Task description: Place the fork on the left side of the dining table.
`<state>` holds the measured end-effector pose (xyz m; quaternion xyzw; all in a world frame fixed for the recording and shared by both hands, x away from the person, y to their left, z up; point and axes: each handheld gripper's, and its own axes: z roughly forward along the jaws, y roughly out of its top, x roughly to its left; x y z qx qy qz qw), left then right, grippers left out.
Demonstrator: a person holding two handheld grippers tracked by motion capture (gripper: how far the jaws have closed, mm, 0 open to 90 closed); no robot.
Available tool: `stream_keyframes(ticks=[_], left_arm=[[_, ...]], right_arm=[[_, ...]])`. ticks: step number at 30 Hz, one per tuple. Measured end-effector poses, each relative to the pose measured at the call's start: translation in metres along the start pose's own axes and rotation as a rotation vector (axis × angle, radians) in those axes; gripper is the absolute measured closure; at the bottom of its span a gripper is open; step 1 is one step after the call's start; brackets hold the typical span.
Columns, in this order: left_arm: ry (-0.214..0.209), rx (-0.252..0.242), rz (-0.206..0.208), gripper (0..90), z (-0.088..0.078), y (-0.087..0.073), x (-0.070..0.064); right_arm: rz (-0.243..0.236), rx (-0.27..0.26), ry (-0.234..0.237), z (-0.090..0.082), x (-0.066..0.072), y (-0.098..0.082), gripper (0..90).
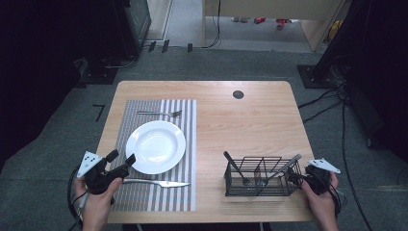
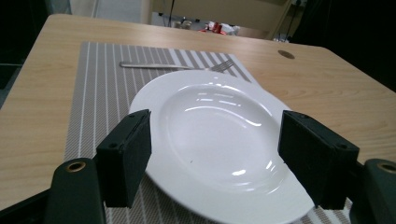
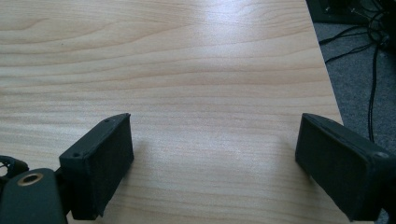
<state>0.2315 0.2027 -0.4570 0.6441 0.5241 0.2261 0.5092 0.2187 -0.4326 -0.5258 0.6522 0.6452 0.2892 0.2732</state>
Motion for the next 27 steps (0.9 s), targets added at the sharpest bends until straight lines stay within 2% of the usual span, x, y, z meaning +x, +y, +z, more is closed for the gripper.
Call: stream_keyframes(ticks=[1,3,9,14,17,20,24,27], left_arm=[[0.002,0.006,0.007,26.3,-0.002,-0.004,0.003],[-0.026,0.016,-0.015,26.5,-0.005,-0.009,0.009],[0.023,0.032,0.02,26.5,-0.011,-0.029,0.024],[0.03,0.079,0.013,26.5,-0.01,-0.042,0.036],[0.022,0.09,-0.017,26.5,-0.009,-0.047,0.043],[0.011,0.113,-0.01,26.4,-0.008,-0.051,0.046],[0.03,0.157,-0.025,26.2,-0.008,-0.055,0.051],[0.054,0.168,-0.022,26.3,-0.009,-0.055,0.053]], right_arm=[[0.0,0.0,0.0,0.0,0.0,0.0,11.2],[0.0,0.0,0.0,0.0,0.0,0.0,11.2],[0.0,0.0,0.0,0.0,0.0,0.0,11.2],[0.0,0.0,0.0,0.0,0.0,0.0,11.2],[0.0,0.0,0.0,0.0,0.0,0.0,11.2],[0.0,0.0,0.0,0.0,0.0,0.0,11.2],[0.0,0.0,0.0,0.0,0.0,0.0,11.2],[0.0,0.0,0.0,0.0,0.0,0.0,11.2]])
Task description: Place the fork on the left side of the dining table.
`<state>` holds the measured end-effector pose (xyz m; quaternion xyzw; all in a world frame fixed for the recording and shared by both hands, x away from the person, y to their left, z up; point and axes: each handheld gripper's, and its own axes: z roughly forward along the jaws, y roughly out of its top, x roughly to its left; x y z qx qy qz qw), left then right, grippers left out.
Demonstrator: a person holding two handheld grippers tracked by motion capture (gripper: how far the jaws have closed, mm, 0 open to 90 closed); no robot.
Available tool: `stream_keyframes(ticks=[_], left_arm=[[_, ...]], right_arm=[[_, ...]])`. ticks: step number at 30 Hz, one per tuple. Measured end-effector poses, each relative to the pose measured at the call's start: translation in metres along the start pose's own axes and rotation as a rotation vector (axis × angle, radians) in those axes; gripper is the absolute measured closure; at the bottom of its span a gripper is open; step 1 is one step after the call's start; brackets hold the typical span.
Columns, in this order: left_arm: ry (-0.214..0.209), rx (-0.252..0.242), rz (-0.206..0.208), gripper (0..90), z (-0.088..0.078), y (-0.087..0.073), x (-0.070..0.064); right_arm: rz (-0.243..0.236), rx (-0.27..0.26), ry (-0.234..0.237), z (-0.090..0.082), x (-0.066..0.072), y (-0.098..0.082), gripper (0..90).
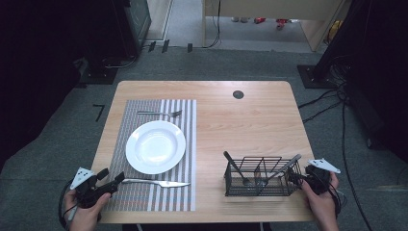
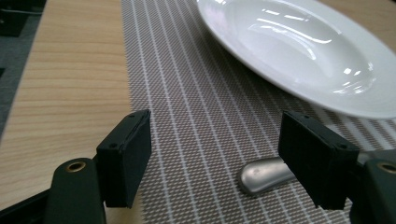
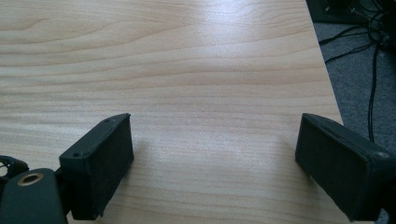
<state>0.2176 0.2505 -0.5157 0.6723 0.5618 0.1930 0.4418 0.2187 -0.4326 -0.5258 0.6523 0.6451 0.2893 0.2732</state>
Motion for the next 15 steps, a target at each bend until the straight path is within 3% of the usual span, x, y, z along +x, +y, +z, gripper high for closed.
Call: stream_keyframes(ticks=[4,8,12,15], left_arm=[[0.03,0.078,-0.002,26.2,0.0034,-0.0003,-0.0012],[0.021,0.075,-0.008,24.4,0.0035,-0.0001,-0.0006],[-0.005,0.062,-0.047,24.4,0.0022,-0.0005,0.0036],[0.0,0.064,-0.042,24.4,0.0025,-0.0004,0.0027]], right_arm=[[0.0,0.0,0.0,0.0,0.0,0.0,11.2],[0.0,0.0,0.0,0.0,0.0,0.0,11.2],[0.0,0.0,0.0,0.0,0.0,0.0,11.2],[0.0,0.0,0.0,0.0,0.0,0.0,11.2]])
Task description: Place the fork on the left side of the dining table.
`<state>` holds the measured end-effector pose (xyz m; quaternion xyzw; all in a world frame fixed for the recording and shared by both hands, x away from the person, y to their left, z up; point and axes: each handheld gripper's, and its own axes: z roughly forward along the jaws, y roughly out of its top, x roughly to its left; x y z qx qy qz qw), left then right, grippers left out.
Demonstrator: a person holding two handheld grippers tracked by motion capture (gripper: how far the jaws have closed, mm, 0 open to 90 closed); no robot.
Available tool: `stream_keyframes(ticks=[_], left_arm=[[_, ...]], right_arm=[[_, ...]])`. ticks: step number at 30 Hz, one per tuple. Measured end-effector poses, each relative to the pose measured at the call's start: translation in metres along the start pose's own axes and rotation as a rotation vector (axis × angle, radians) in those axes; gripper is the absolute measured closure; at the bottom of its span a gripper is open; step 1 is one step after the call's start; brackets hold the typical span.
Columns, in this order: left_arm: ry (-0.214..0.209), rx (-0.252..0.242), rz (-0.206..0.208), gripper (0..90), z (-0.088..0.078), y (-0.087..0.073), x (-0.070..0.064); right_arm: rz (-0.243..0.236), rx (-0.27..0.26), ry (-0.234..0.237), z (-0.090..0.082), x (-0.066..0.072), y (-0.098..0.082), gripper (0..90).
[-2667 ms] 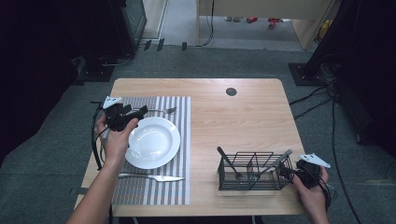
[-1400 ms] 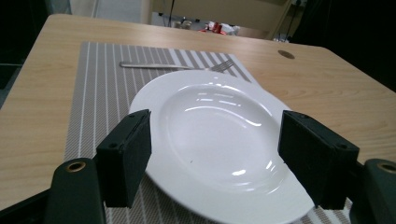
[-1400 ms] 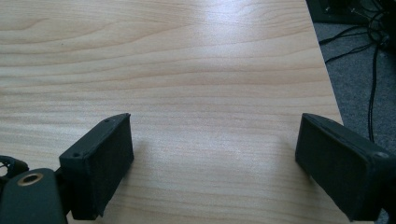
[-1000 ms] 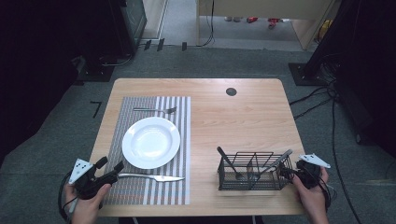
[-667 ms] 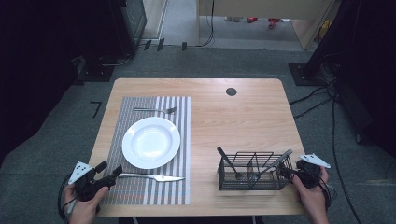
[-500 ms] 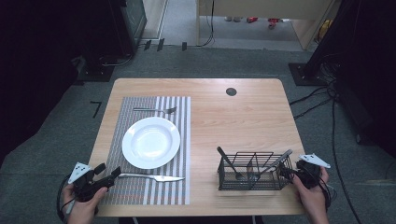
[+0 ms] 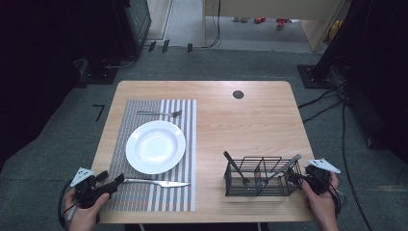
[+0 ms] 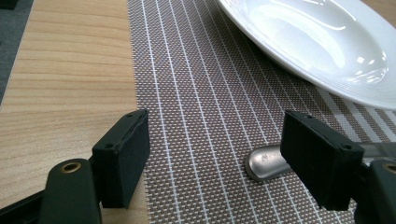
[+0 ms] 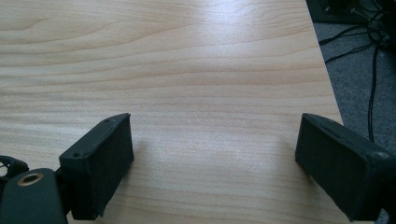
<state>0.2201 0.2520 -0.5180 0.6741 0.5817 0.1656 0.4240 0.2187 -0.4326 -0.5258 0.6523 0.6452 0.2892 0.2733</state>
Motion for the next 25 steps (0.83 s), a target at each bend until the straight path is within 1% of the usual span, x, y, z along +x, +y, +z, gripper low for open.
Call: stream_keyframes(ticks=[2,4,10,12,13,16,18,20,25], left_arm=[[0.014,0.006,0.019,23.8,0.0008,0.0001,-0.0024],[0.018,0.009,0.026,21.7,0.0017,0.0001,-0.0043],[0.036,0.017,0.044,20.1,0.0031,0.0003,-0.0075],[0.039,0.015,0.038,19.7,0.0033,0.0002,-0.0078],[0.038,0.008,0.018,19.7,0.0034,0.0001,-0.0077],[0.014,-0.006,-0.019,17.5,0.0027,-0.0001,-0.0049],[0.006,-0.012,-0.032,17.5,0.0024,-0.0003,-0.0037],[0.01,-0.008,-0.026,17.6,0.0025,-0.0002,-0.0043],[0.053,0.005,0.009,17.6,0.0046,0.0,-0.0103]], right_arm=[[0.0,0.0,0.0,0.0,0.0,0.0,11.2],[0.0,0.0,0.0,0.0,0.0,0.0,11.2],[0.0,0.0,0.0,0.0,0.0,0.0,11.2],[0.0,0.0,0.0,0.0,0.0,0.0,11.2],[0.0,0.0,0.0,0.0,0.0,0.0,11.2],[0.0,0.0,0.0,0.0,0.0,0.0,11.2],[0.0,0.0,0.0,0.0,0.0,0.0,11.2],[0.0,0.0,0.0,0.0,0.0,0.0,11.2],[0.0,0.0,0.0,0.0,0.0,0.0,11.2]])
